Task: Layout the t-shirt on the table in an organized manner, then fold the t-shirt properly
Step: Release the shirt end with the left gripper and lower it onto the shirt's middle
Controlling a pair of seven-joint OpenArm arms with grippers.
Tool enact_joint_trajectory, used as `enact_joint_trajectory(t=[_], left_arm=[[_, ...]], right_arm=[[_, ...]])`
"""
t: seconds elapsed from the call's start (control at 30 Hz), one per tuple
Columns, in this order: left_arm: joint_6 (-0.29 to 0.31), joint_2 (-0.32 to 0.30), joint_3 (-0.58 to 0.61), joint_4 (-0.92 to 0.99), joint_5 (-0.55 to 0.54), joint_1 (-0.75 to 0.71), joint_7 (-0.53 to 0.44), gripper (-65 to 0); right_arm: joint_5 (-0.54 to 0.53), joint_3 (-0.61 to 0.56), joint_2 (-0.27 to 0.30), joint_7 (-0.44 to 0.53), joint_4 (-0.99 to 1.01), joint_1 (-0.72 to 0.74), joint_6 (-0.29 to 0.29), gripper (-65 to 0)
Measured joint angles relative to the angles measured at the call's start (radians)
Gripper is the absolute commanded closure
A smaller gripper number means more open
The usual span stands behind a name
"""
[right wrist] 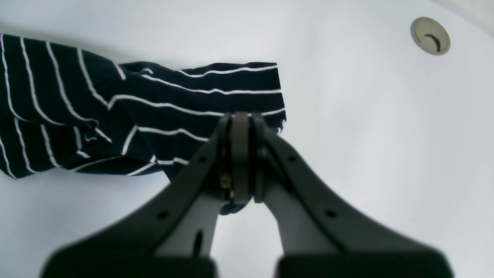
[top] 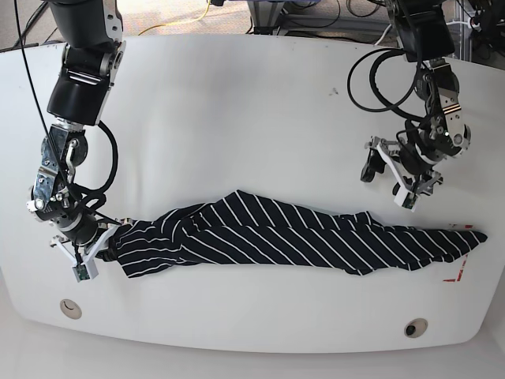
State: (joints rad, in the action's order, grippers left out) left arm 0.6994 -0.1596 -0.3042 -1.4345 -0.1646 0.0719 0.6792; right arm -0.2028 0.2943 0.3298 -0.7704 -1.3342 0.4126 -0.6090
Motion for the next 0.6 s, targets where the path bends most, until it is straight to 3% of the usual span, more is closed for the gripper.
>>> enact_joint_trajectory(t=[0.1,0.3,0.6], left_arm=[[-0.003,0.007,0.0,0.078,0.019,0.058,-0.012,-44.0],[-0.003,0.005,-0.002,0.234,0.014,0.132,-0.138,-44.0],[-0.003,0.006,-0.002,0.377,0.026,0.208,-0.156,-44.0]], right_arm=[[-0.003,0.0,0.0,0.0,0.0,0.0,0.0,0.0],[-0.003,0.0,0.0,0.0,0.0,0.0,0.0,0.0],[-0.003,0.0,0.0,0.0,0.0,0.0,-0.001,0.0]])
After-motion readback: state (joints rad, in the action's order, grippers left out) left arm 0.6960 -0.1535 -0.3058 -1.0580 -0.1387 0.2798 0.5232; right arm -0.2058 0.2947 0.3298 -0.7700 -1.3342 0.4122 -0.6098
